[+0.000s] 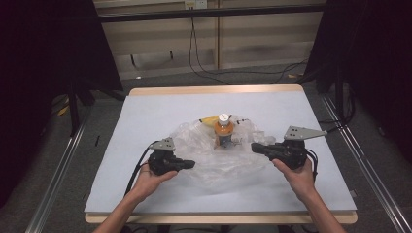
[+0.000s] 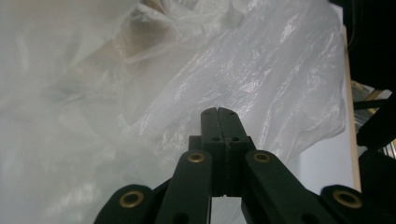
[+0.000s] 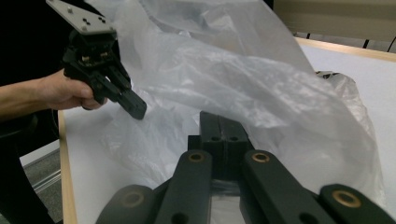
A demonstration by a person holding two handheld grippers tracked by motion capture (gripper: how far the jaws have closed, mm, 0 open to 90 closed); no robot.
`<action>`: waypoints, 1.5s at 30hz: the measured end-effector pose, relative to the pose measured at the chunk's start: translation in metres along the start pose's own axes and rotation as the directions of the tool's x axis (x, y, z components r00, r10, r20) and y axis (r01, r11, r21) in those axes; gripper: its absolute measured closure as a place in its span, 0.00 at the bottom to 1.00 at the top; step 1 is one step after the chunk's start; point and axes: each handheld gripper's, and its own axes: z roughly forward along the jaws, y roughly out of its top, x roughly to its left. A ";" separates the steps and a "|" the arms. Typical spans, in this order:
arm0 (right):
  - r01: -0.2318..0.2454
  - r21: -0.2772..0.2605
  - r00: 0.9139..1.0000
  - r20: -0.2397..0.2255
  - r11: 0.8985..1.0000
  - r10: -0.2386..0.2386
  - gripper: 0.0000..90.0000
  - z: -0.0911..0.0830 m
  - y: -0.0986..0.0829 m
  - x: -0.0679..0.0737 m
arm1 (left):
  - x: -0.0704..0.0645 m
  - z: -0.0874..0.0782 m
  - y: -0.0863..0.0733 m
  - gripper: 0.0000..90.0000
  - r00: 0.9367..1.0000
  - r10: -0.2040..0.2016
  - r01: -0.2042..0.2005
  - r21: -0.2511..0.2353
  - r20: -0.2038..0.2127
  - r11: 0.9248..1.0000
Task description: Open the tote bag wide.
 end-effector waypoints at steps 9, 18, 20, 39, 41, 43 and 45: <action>-0.011 -0.046 1.000 -0.017 0.999 0.010 1.00 0.010 0.015 0.001 | -0.006 0.003 0.007 1.00 1.000 0.010 -0.010 -0.010 0.018 1.000; 0.010 -0.048 1.000 0.004 0.999 -0.010 1.00 0.025 0.044 0.001 | -0.010 -0.027 0.056 1.00 0.997 0.079 -0.081 -0.142 -0.025 0.987; 0.015 -0.015 1.000 0.017 1.000 -0.015 1.00 0.032 0.045 -0.002 | -0.004 -0.024 0.068 1.00 0.997 0.074 -0.077 -0.145 -0.028 0.986; -0.098 0.198 0.993 0.090 0.975 0.081 1.00 0.083 -0.023 -0.053 | 0.052 0.072 0.055 1.00 0.996 -0.051 0.058 0.104 -0.066 0.993; -0.133 0.185 0.986 0.125 0.974 0.111 1.00 0.085 -0.026 -0.061 | 0.052 0.075 0.054 1.00 0.996 -0.043 0.053 0.145 -0.074 0.988; -0.161 0.187 0.974 0.188 0.969 0.126 1.00 0.087 -0.027 -0.070 | 0.052 0.077 0.053 1.00 0.996 -0.043 0.054 0.148 -0.073 0.988; -0.170 0.190 0.970 0.203 0.967 0.131 1.00 0.090 -0.026 -0.078 | 0.051 0.080 0.052 1.00 0.996 -0.035 0.047 0.154 -0.081 0.987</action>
